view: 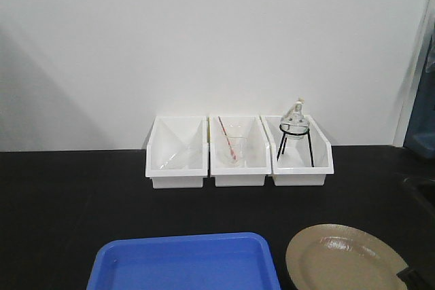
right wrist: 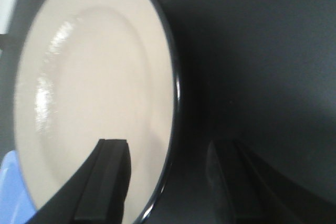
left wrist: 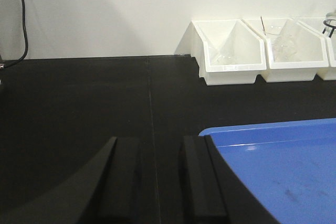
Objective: Place disk in tray to left cabinet
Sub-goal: 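Grasp the beige plate rim with the right gripper and lift it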
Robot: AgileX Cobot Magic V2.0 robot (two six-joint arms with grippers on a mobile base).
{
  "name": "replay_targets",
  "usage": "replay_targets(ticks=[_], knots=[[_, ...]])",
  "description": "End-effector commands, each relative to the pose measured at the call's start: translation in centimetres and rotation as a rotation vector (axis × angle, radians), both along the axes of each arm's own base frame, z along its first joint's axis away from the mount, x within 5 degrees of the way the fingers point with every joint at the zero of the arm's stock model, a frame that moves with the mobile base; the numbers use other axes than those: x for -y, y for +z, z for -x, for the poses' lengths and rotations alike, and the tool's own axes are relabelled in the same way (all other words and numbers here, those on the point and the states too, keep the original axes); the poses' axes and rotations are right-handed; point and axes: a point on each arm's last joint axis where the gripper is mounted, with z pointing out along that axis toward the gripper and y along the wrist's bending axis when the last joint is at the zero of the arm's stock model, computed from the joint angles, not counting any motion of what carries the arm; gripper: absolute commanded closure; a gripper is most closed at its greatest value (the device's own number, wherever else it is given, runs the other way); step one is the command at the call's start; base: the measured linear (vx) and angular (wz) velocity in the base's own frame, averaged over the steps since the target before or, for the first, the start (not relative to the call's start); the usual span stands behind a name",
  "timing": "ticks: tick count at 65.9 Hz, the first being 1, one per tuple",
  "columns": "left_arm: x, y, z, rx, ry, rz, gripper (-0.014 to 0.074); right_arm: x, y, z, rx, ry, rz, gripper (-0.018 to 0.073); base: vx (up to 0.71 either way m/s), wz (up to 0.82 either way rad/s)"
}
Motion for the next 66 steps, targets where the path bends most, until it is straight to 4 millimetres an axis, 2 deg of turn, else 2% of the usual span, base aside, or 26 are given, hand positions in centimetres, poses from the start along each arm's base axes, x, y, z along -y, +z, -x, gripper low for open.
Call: replay_targets(ticks=[1,15,31,40,57,66], knots=[[0.0,1.8,-0.2,0.105,-0.001,0.006,0.0251,0.4,1.1,-1.8,0.075,-0.024,0.033,0.0156,0.0,0.0],[0.0,1.8,-0.2,0.105,-0.001,0.006,0.0251,0.4,0.1,-4.4,0.038,-0.016,0.038,0.0156,0.0,0.0],[0.0,1.8,-0.2,0.105,-0.001,0.006,0.0251,0.3,-0.9,-6.1,0.004,-0.01,0.031,0.0175,0.0,0.0],[0.0,1.8,-0.2,0.105,-0.001,0.006,0.0251,0.3,-0.7,-6.2,0.012,-0.01,0.031,0.0277,0.0,0.0],[0.0,1.8,-0.2,0.105,-0.001,0.006,0.0251,0.0,-1.0,-6.0,-0.03,0.013,0.005,0.0562,0.0,0.0],[0.0,1.8,-0.2,0.105,-0.001,0.006,0.0251,-0.1,-1.0,-5.9,-0.036,0.017,0.0,0.0571,0.0,0.0]])
